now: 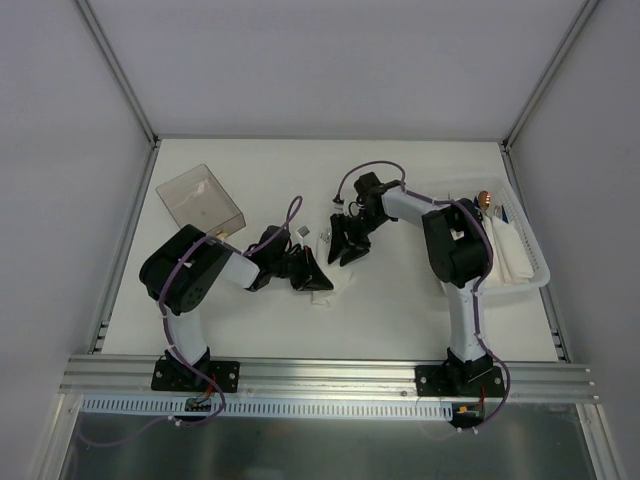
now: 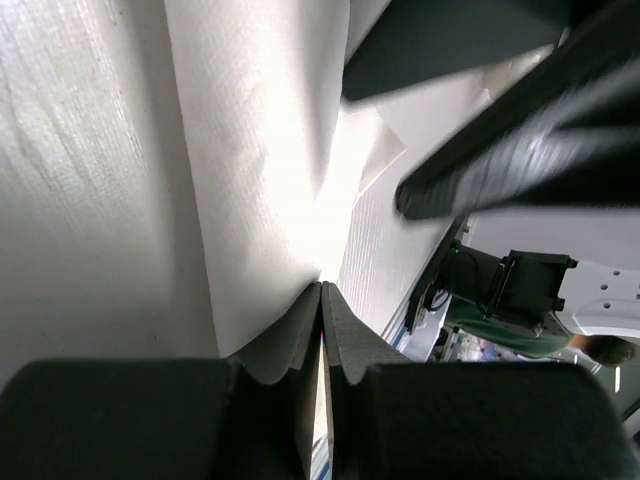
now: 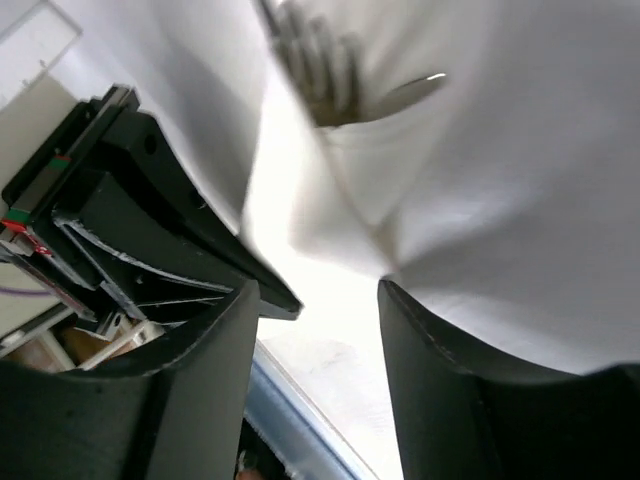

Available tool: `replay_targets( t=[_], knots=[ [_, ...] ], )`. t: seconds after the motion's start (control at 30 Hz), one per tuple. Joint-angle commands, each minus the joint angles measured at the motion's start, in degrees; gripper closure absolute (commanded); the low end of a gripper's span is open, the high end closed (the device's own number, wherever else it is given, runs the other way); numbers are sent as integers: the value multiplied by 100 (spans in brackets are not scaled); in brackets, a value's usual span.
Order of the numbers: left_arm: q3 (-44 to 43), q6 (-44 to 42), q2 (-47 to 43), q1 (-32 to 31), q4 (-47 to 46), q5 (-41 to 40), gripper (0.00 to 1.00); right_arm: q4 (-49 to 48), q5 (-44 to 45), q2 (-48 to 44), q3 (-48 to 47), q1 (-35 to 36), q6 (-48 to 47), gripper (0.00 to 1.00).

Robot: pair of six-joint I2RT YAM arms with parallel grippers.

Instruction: Place the utensils on the paper napkin and roll it up

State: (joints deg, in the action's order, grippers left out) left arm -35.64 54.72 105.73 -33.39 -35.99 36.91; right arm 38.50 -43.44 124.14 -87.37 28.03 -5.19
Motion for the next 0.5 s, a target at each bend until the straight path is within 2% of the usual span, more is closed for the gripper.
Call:
replay_targets(
  t=[0.0, 0.47],
  knots=[
    [285, -199, 316, -10, 549, -456, 95, -159, 564, -417, -130, -272, -228, 45],
    [338, -295, 290, 95, 584, -368, 96, -458, 556, -118, -96, -220, -492, 41]
  ],
)
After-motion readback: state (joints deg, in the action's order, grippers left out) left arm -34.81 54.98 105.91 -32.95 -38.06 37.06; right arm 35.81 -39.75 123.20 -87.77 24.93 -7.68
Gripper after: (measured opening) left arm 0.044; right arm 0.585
